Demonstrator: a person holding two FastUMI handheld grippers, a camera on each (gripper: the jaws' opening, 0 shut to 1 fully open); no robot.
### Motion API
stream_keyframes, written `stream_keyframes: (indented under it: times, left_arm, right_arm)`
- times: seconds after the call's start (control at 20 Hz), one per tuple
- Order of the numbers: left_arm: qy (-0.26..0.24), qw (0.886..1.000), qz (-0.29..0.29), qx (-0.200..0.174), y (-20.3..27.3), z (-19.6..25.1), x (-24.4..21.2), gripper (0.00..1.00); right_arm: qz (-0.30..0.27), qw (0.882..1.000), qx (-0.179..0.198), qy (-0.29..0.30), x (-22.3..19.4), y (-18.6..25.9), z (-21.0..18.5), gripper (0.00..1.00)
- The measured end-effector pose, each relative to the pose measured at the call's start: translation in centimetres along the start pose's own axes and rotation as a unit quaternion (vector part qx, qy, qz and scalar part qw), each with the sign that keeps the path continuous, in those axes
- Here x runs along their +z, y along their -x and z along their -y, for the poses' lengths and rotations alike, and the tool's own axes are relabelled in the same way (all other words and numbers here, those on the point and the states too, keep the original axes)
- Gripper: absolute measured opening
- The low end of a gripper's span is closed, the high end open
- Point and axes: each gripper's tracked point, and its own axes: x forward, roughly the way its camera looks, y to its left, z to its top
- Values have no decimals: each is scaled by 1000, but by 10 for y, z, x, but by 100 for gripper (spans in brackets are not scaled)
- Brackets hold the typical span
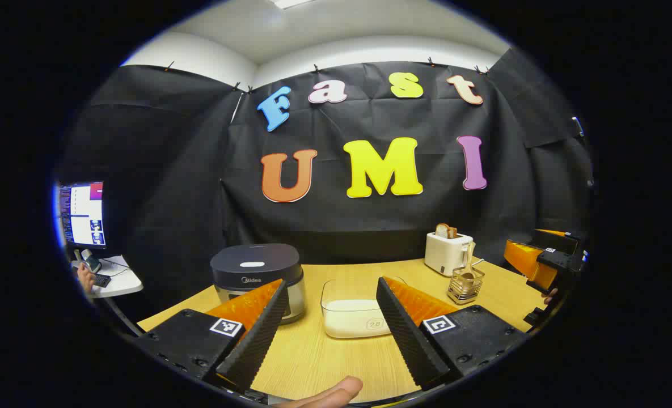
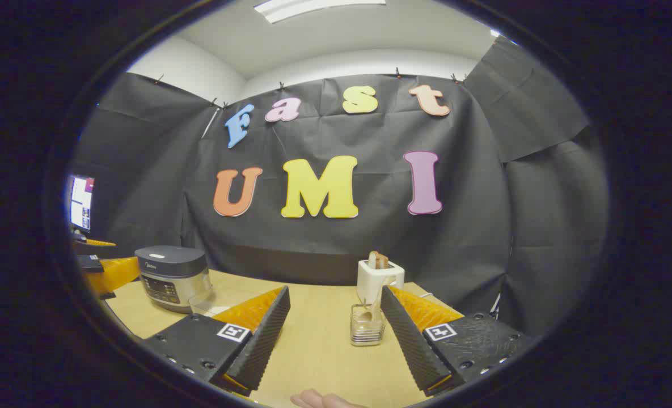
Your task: Close the left gripper, press the button to open the rice cooker; take a wooden spoon from the chopstick holder with the right hand, scoop a spoonful of rice and pour it into the rice cooker, then put the wooden spoon back into the chopstick holder.
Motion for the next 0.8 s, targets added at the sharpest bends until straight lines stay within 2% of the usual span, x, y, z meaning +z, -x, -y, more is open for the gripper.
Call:
stream_keyframes:
  times: [0.35,0.4,0.45,0.8]
  left_arm:
    - [-5,1000,-10,7,-1,-13,-1,99]
    - [-4,1000,-11,8,-2,-14,-1,95]
    - [-3,1000,-11,10,-1,-16,0,99]
    - [-2,1000,-20,14,-1,-20,-3,99]
  right_arm:
    - [-10,1000,7,12,-1,-1,-18,97]
    - [-12,1000,13,13,-3,-1,-20,97]
    - [-17,1000,16,17,-6,-3,-21,97]
    - [-31,999,8,16,-16,-5,-18,95]
